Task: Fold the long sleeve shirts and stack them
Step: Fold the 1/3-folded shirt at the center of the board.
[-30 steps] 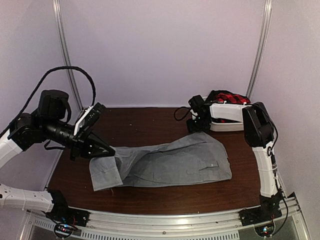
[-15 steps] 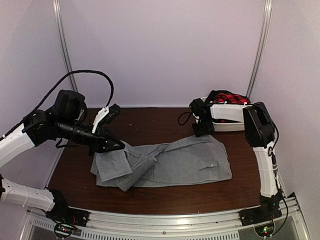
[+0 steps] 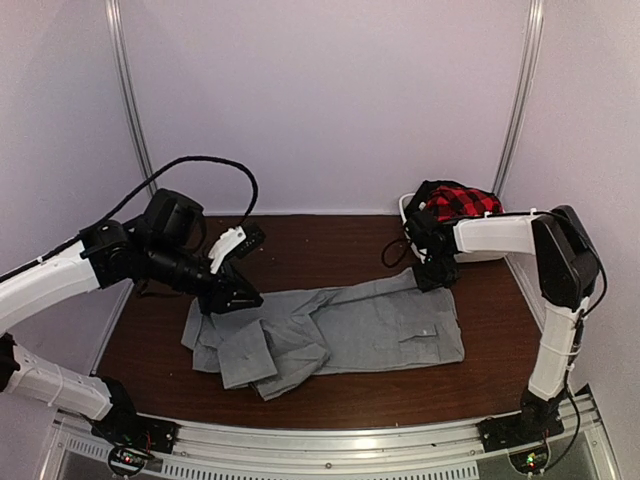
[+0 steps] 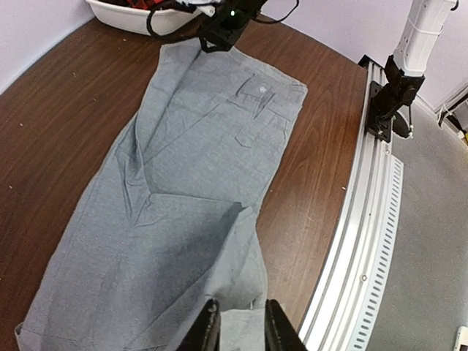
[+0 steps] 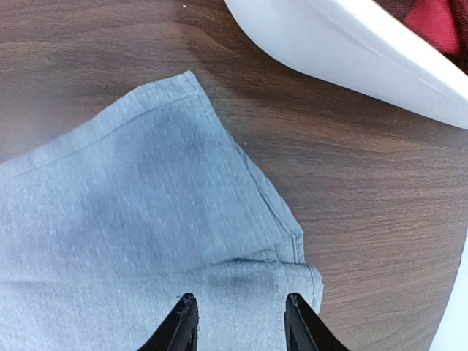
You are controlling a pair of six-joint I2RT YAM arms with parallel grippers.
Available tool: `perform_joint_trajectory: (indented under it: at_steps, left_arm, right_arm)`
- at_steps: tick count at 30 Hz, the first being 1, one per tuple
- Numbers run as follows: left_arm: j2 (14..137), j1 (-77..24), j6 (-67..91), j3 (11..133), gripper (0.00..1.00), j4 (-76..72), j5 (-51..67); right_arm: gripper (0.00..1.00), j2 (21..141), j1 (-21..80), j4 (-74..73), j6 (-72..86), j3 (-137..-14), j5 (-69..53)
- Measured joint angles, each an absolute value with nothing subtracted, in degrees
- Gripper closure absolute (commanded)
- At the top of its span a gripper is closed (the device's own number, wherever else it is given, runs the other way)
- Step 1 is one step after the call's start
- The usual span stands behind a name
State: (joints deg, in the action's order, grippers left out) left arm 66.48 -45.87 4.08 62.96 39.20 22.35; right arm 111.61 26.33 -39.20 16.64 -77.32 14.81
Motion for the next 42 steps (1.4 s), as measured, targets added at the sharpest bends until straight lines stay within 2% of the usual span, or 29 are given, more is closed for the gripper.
perform_joint_trajectory:
  at_steps: [6,11,16,22,32,35,42]
  left_arm:
    - [69.54,-45.87,3.46,60.03,0.44,37.06,27.81]
    - [69.60,-43.24,7.55,59.11,0.37,35.00,24.77]
    - [69.60,-28.99,16.21,52.05,0.29,29.52,18.87]
    - [70.65,-25.43,23.97,44.21,0.29,26.72,12.10]
    - [78.30,-22.26,29.08,40.45,0.30,19.20,10.31]
    - [79.53,-21.80,29.10,40.38,0.35,17.91,10.31]
    - [82.11,-17.52,28.95,39.53,0.54,13.32,13.91]
  right_arm:
    - [0.57,107.22,26.33,-35.22,17.61,-73.65,12.56]
    - [0.55,106.78,26.48,-31.88,18.22,-72.20,10.15]
    - [0.53,103.53,26.72,-29.04,18.04,-69.97,8.45]
    - [0.52,99.77,26.74,-26.26,17.41,-69.71,7.05]
    - [0.52,99.48,26.76,-24.18,16.23,-67.18,4.91]
    - [0.52,99.48,26.76,-24.08,16.23,-66.70,4.64]
    - [0.52,99.48,26.76,-23.31,16.27,-65.95,3.60]
